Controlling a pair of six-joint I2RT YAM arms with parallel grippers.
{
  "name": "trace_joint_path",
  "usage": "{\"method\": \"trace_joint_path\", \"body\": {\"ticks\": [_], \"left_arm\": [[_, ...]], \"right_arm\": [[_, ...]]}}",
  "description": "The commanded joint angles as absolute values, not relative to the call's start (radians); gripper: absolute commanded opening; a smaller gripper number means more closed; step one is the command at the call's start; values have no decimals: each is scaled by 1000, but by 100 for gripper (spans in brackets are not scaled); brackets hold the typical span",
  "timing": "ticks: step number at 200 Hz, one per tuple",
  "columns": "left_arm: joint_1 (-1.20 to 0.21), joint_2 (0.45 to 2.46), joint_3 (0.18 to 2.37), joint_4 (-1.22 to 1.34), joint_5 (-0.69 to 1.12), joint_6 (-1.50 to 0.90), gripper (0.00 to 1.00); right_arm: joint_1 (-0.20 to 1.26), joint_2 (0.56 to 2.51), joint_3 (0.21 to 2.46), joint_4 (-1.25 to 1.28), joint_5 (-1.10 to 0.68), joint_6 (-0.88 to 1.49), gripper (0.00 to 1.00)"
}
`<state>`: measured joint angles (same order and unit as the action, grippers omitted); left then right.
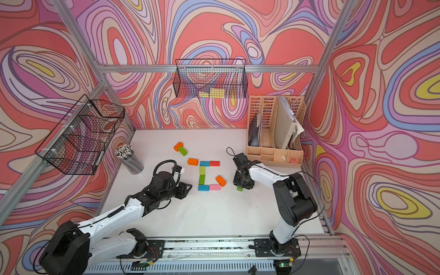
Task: Assemble the letter c with building blocks
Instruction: Assemble the building block at the center of the board.
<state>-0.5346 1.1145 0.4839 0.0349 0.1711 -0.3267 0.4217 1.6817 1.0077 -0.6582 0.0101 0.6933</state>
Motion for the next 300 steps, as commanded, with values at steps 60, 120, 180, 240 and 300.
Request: {"method": "trace_joint_path", "body": {"ticks": [60, 120, 180, 240, 300], "left_arm": [[-528, 1093, 466, 62, 162, -334, 54], [-528, 1105, 466, 65, 164, -330, 54], [-528, 1108, 466, 66, 157, -326, 54], [-528, 1103, 463, 63, 149, -322, 54], [-528, 1095, 460, 65, 142, -320, 54]], "right_arm": [[448, 1698, 1030, -686, -7, 617, 30], [466, 1755, 1117, -751, 6, 481, 30], [468, 1827, 1181, -755, 4, 413, 32], [474, 1886, 1240, -759, -11, 405, 34], [479, 1889, 1242, -770, 1, 442, 50]]}}
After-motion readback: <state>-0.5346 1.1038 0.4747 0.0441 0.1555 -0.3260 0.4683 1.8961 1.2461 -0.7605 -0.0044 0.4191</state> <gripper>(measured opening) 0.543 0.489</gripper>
